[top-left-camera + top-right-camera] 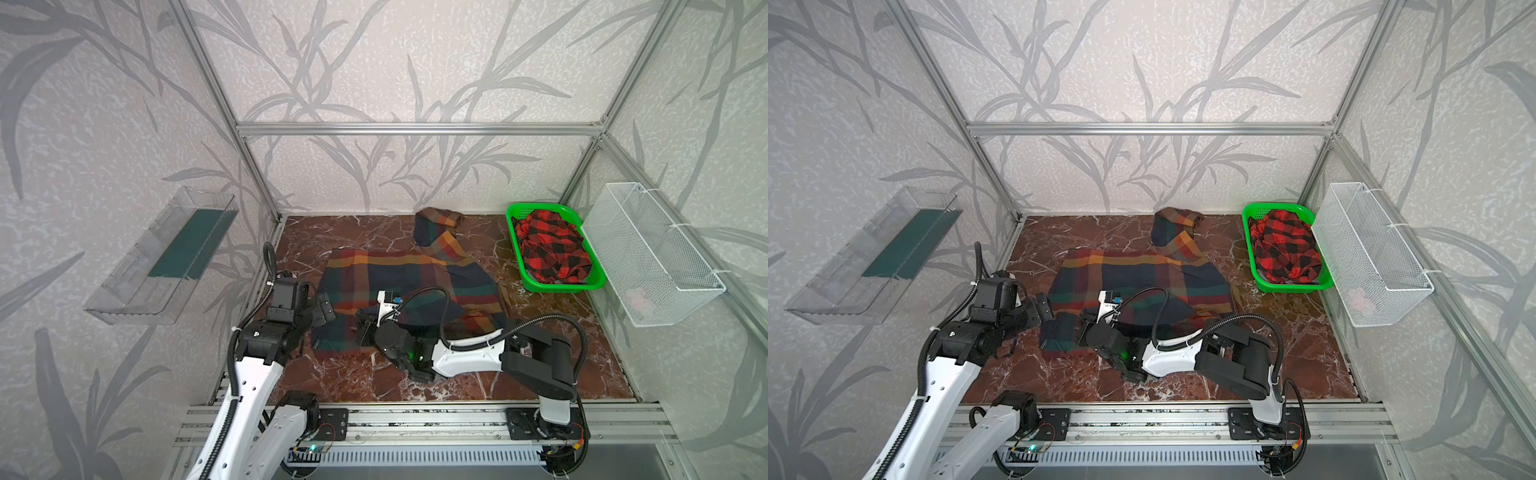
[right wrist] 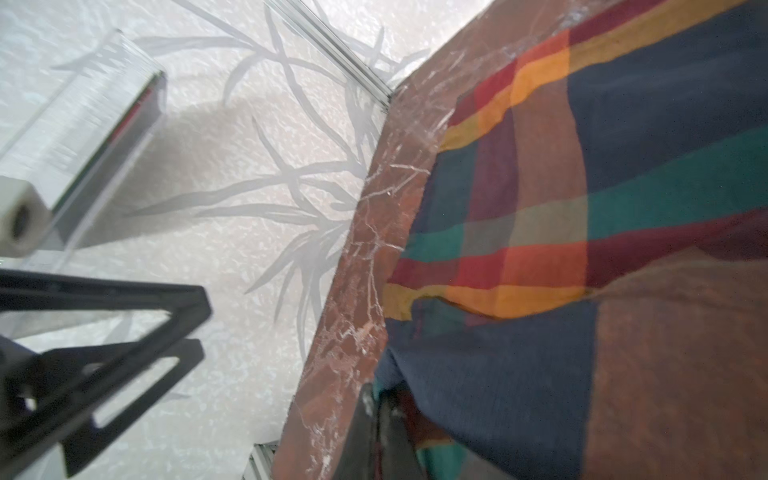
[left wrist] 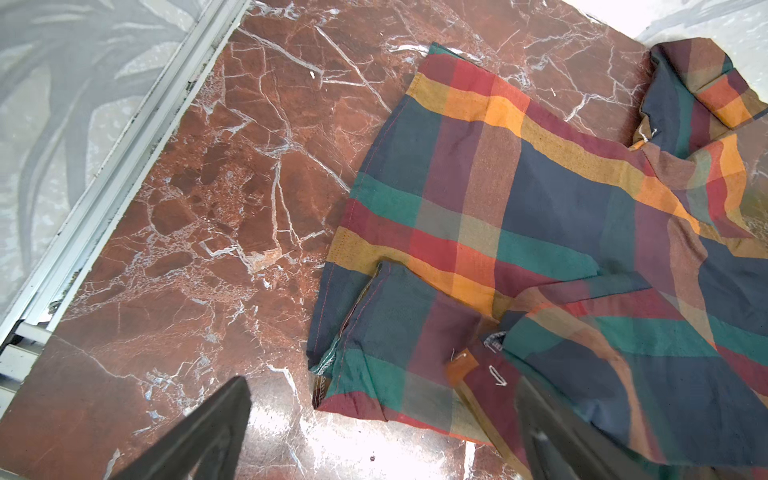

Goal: Fold and stack the long sleeve shirts

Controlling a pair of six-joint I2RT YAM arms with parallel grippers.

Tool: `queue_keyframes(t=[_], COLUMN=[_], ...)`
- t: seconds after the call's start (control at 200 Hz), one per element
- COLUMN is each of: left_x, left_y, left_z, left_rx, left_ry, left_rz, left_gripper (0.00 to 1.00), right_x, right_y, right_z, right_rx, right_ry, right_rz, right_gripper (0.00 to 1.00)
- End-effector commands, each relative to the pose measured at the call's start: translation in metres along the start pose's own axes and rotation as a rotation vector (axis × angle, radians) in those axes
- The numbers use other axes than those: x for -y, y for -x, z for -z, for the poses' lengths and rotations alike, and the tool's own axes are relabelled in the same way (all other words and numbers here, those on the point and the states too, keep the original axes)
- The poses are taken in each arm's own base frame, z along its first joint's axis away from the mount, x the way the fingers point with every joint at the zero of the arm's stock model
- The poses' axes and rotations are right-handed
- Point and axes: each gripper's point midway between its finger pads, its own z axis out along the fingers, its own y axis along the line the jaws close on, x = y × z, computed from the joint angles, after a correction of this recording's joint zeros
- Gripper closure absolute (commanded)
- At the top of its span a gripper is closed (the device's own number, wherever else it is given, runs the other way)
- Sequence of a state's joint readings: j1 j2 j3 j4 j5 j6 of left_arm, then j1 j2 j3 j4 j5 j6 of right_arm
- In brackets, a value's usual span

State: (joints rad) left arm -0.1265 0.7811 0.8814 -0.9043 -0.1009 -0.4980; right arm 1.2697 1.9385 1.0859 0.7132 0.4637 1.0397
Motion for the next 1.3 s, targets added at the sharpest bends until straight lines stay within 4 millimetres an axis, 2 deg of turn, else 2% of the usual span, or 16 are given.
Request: queue_keyframes(t=[0.0, 0.06, 0.37, 0.505, 0.64, 0.79, 0.875, 1.005, 1.105, 1.14, 1.16, 1.295], left_x=[-0.004, -0.005, -0.004, -0.004, -0.004, -0.004, 0.000, 0.006, 0.013, 0.017, 0.021, 0.043], left_y=[0.001, 0.001, 0.001, 0.000, 0.001, -0.002, -0.005, -0.010, -0.016, -0.021, -0.025, -0.057], left_z=[0.002, 0.003, 0.003, 0.002, 0.002, -0.001, -0.004, -0.010, -0.010, -0.011, -0.012, -0.022], left_rx=[0.023, 0.027, 0.030, 0.027, 0.030, 0.017, -0.004, -0.042, -0.069, -0.092, -0.109, -0.250], left_ry=[0.016, 0.019, 0.013, 0.013, 0.011, 0.012, 0.007, -0.007, -0.019, -0.036, -0.050, -0.127], left_rz=[0.002, 0.004, 0.005, 0.002, 0.003, -0.001, -0.011, -0.020, -0.030, -0.022, -0.014, 0.047], left_gripper=[0.01, 0.01, 0.01, 0.01, 0.01, 0.01, 0.01, 0.01, 0.01, 0.01, 0.01, 0.01], right_x=[-0.034, -0.035, 0.000, 0.013, 0.011, -0.006, -0.015, -0.020, -0.023, -0.021, -0.028, -0.044], right_y=[0.023, 0.014, -0.031, -0.044, -0.052, -0.041, -0.033, -0.023, -0.008, -0.003, 0.007, 0.035], right_z=[-0.002, -0.007, -0.024, -0.027, -0.019, 0.000, 0.017, 0.043, 0.066, 0.073, 0.080, 0.107], right_rx=[0.084, 0.064, 0.006, -0.017, -0.042, -0.043, -0.041, -0.047, -0.026, -0.019, -0.003, 0.045], right_ry=[0.082, 0.089, 0.014, -0.007, 0.002, 0.036, 0.062, 0.095, 0.116, 0.117, 0.135, 0.181], right_rz=[-0.008, -0.011, -0.007, 0.009, 0.007, 0.011, 0.017, 0.010, 0.009, 0.016, 0.014, 0.099], right_gripper=[1.00, 1.00, 1.00, 0.90, 0.79, 0.62, 0.58, 0.58, 0.58, 0.58, 0.58, 0.57])
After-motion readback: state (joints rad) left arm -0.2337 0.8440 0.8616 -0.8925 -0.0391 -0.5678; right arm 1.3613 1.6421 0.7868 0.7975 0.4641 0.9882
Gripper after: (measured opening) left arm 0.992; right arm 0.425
